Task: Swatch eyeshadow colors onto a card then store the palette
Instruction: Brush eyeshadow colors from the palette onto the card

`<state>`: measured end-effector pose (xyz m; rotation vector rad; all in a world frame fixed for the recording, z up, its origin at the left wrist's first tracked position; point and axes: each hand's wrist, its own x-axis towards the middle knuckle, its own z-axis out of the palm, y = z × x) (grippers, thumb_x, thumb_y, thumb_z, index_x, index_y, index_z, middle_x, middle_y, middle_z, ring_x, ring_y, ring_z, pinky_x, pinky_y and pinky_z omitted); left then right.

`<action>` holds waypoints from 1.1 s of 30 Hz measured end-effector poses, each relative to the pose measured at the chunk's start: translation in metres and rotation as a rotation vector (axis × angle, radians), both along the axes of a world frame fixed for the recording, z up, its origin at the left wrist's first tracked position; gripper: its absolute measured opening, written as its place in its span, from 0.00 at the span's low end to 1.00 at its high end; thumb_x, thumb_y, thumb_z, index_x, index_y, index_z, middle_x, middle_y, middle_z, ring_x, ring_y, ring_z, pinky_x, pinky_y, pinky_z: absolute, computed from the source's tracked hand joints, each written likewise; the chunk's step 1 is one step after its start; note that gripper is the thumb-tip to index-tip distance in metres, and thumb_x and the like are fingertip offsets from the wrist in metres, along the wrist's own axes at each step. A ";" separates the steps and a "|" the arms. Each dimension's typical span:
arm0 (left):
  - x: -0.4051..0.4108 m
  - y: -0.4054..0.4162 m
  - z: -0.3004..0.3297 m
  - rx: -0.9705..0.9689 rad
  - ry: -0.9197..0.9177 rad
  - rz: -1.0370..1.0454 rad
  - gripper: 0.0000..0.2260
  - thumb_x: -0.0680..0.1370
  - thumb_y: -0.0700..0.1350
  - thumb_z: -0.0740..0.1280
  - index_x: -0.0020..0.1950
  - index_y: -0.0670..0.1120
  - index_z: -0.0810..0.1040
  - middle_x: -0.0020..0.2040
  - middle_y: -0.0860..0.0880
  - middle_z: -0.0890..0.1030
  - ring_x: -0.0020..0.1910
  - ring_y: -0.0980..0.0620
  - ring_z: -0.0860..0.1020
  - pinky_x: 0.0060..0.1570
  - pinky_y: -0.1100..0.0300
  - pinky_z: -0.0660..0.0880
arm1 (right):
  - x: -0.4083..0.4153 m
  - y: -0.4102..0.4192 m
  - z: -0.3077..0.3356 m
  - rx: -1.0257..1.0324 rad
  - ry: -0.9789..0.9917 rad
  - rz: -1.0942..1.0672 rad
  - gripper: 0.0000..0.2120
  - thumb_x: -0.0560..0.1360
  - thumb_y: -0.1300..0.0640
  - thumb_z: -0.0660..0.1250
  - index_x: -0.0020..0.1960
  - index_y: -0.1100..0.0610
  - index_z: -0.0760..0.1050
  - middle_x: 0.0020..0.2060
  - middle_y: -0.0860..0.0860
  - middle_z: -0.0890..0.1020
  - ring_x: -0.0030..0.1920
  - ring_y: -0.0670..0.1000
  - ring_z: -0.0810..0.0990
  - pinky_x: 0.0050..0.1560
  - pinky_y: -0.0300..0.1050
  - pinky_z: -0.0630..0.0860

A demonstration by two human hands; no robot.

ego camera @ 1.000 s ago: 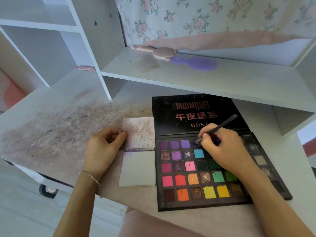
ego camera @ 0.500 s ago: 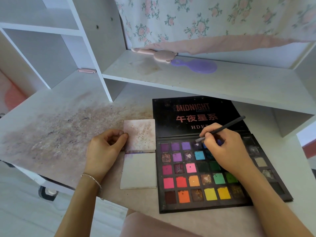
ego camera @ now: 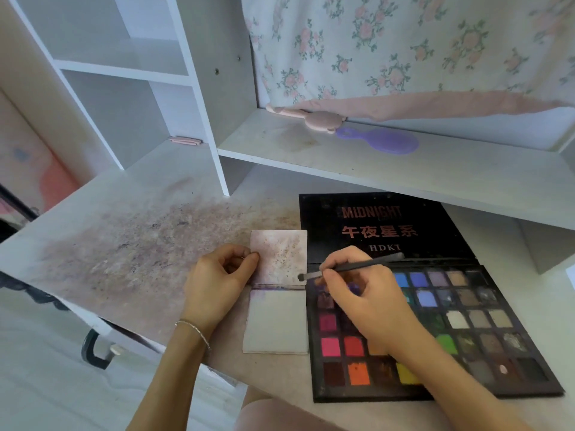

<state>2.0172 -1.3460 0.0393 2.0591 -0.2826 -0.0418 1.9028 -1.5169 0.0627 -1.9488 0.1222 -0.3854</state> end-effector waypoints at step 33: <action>-0.001 -0.001 0.001 0.043 0.021 0.003 0.03 0.72 0.46 0.70 0.38 0.50 0.81 0.34 0.50 0.82 0.37 0.50 0.80 0.43 0.49 0.77 | 0.015 0.031 -0.009 -0.111 0.089 0.128 0.08 0.74 0.61 0.64 0.40 0.49 0.71 0.36 0.46 0.79 0.40 0.45 0.76 0.39 0.37 0.75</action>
